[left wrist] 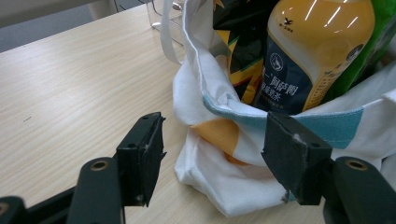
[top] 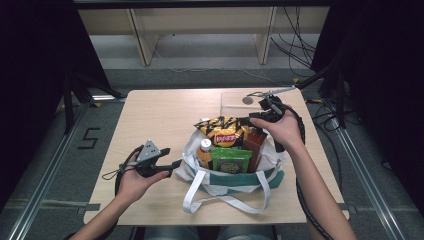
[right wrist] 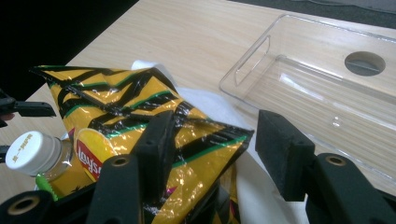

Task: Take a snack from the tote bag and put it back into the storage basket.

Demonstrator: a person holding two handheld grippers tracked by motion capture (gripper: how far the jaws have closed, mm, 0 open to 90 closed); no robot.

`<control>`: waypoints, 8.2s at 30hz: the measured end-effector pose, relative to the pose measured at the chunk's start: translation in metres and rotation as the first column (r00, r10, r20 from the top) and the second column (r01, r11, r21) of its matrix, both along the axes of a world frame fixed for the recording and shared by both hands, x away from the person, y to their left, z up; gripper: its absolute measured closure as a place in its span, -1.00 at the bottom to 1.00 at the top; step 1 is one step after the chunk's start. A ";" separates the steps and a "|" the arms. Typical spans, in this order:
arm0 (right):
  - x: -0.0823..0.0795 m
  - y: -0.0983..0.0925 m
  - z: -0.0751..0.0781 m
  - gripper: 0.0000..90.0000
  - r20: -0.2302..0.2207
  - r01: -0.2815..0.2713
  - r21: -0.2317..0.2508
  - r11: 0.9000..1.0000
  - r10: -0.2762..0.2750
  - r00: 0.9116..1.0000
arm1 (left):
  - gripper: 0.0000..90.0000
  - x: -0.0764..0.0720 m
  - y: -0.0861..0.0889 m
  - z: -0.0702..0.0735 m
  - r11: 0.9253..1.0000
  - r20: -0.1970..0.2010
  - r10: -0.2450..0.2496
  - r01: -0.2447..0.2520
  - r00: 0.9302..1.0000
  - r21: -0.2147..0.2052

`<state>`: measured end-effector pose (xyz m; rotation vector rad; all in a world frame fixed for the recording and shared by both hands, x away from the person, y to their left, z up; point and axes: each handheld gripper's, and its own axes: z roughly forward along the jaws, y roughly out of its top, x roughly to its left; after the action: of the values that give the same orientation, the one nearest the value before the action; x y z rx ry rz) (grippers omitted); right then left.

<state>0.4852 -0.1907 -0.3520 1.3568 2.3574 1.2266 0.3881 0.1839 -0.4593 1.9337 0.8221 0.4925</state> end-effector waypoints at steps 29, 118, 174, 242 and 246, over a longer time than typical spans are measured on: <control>-0.006 0.008 0.013 0.21 0.007 -0.007 -0.085 0.996 0.008 1.000 | -0.17 0.000 -0.001 -0.002 1.000 -0.008 -0.005 0.005 1.000 0.006; -0.004 0.020 0.009 1.00 0.126 -0.127 -0.155 0.980 0.147 0.981 | -0.18 0.001 0.000 -0.004 1.000 -0.026 -0.005 0.005 1.000 0.013; -0.041 0.006 0.097 1.00 0.556 0.091 0.098 0.991 -0.131 0.821 | -0.18 0.001 0.002 -0.003 1.000 -0.016 0.000 0.000 1.000 0.012; 0.043 -0.040 0.099 1.00 0.509 0.320 0.196 0.927 -0.375 0.775 | -0.17 0.000 0.005 -0.002 1.000 0.013 -0.001 0.001 1.000 -0.019; 0.048 -0.041 0.096 1.00 0.512 0.329 0.191 0.925 -0.380 0.771 | -0.17 0.000 0.004 -0.002 1.000 0.012 0.004 -0.003 1.000 -0.019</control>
<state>0.5335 -0.2320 -0.2561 1.1977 1.5890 1.3794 0.3877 0.1884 -0.4615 1.9107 0.8198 0.4966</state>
